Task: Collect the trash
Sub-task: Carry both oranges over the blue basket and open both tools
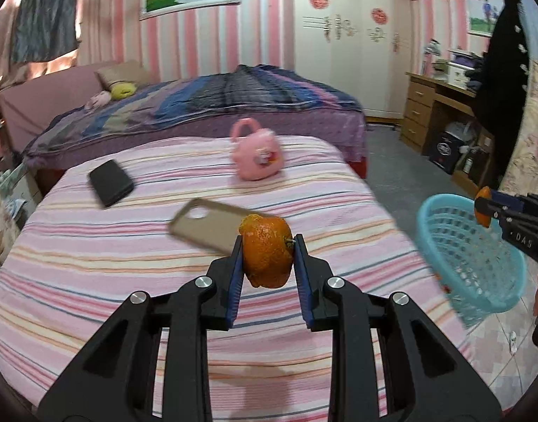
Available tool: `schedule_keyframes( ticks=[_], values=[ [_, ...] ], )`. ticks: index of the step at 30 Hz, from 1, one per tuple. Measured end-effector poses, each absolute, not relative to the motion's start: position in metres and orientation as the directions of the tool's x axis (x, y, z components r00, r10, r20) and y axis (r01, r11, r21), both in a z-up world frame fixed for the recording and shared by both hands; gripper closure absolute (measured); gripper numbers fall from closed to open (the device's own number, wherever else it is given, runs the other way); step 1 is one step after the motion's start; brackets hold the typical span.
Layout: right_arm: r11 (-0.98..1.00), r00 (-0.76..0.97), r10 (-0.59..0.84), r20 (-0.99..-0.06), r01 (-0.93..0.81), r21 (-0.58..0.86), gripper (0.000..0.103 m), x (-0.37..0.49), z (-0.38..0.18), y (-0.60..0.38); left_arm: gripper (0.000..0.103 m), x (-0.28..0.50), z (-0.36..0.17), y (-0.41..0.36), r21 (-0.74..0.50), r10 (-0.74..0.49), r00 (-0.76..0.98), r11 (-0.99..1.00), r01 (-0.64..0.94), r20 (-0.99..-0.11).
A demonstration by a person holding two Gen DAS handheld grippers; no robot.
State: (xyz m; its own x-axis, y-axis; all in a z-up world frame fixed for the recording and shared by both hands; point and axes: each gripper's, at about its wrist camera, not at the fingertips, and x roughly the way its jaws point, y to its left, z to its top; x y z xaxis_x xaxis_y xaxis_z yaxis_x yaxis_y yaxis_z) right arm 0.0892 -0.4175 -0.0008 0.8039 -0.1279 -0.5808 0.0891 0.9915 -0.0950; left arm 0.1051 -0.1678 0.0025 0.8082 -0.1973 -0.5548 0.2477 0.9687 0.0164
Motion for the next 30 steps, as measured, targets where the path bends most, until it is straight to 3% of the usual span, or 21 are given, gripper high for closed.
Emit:
schedule_keyframes(
  ticks=[13,30],
  values=[
    [0.971,0.764,-0.212,-0.609,0.236,-0.042,0.076,0.051,-0.020,-0.521,0.077,0.098,-0.022,-0.291,-0.034,-0.381,0.735,0.898,0.439,-0.560],
    [0.966,0.742,-0.206,-0.638,0.260,-0.010,0.076,0.053,-0.039,-0.570,0.075,0.115,-0.043,-0.378,-0.066,-0.476,0.660,0.836,0.545,-0.581]
  ],
)
